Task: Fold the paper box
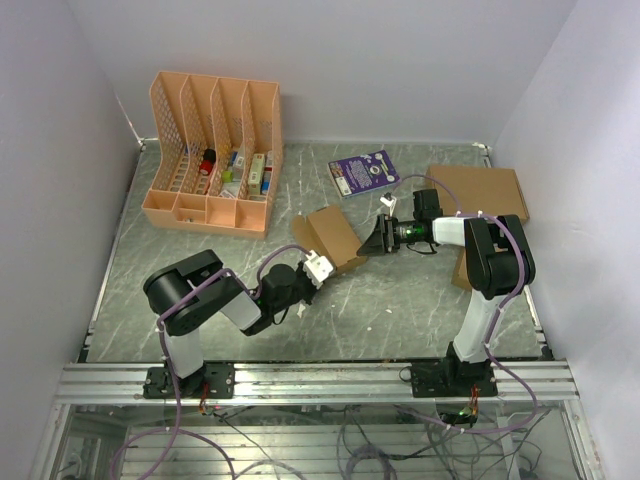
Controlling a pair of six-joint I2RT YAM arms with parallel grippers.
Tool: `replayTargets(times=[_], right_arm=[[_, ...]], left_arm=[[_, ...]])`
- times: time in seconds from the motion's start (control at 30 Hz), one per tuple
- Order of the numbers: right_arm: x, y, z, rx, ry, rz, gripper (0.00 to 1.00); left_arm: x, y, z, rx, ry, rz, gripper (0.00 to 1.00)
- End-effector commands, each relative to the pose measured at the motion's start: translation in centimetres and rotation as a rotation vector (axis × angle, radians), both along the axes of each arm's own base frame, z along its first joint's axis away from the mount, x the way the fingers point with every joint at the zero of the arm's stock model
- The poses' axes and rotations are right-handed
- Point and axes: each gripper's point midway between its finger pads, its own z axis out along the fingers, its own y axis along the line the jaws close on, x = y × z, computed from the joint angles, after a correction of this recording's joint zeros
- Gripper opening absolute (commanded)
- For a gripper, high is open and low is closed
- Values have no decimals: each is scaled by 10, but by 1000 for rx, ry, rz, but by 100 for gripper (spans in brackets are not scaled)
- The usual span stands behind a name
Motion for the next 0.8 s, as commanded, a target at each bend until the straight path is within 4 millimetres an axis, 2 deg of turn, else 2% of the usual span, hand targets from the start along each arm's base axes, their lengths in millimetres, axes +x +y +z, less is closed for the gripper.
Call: replayTargets(times=[0.0, 0.47, 0.53, 0.77], right_arm=[[-2, -1, -14, -40, 24, 1, 48], [-4, 0, -16, -42, 31, 5, 48], [4, 1, -10, -40, 6, 4, 48], [4, 2, -11, -42, 9, 7, 48]], left_arm=[[2, -10, 20, -89, -28, -27, 7], [1, -7, 16, -109, -16, -15, 7], [0, -6, 14, -114, -9, -12, 7], [-1, 0, 11, -136, 1, 8, 7]])
